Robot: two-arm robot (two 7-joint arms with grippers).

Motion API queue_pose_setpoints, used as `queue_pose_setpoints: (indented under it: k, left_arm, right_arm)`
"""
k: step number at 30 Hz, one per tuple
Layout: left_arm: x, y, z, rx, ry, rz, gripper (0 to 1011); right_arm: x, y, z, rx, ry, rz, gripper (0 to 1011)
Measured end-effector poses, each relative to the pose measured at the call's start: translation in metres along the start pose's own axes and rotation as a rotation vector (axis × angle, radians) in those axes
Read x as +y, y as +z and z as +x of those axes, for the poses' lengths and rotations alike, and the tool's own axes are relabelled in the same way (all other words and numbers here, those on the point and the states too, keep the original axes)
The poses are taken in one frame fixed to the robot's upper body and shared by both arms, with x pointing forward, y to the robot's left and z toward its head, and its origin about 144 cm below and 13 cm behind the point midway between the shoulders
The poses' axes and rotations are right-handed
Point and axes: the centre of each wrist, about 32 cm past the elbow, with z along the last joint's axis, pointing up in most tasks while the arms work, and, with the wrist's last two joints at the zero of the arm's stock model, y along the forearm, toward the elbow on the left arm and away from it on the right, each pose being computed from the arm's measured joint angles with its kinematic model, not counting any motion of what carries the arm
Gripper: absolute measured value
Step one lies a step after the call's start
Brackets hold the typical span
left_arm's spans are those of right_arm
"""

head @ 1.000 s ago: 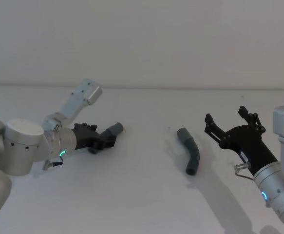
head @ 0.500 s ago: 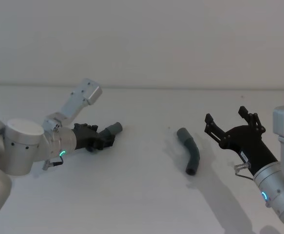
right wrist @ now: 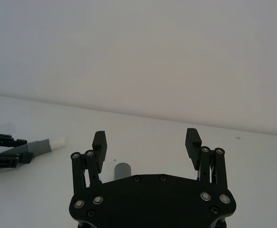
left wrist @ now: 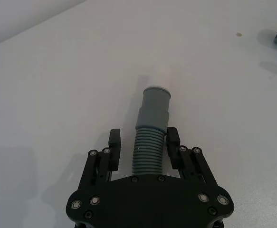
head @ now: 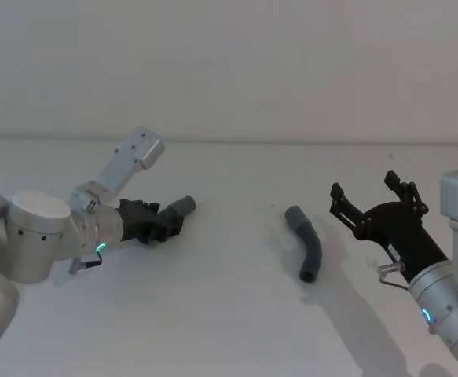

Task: Use both hands to pick up one end of the pipe from the table, align the ends, and insert them.

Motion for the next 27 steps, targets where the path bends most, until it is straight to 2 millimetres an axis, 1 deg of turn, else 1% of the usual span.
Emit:
queue_pose_setpoints:
  k: [27]
  left_arm:
    - [0.0000,-0.0001,0.0000,0.000,0.000,0.001,397]
  right_arm:
    - [0.0000,0.0000,0.0000,0.000,0.000,0.000,1002]
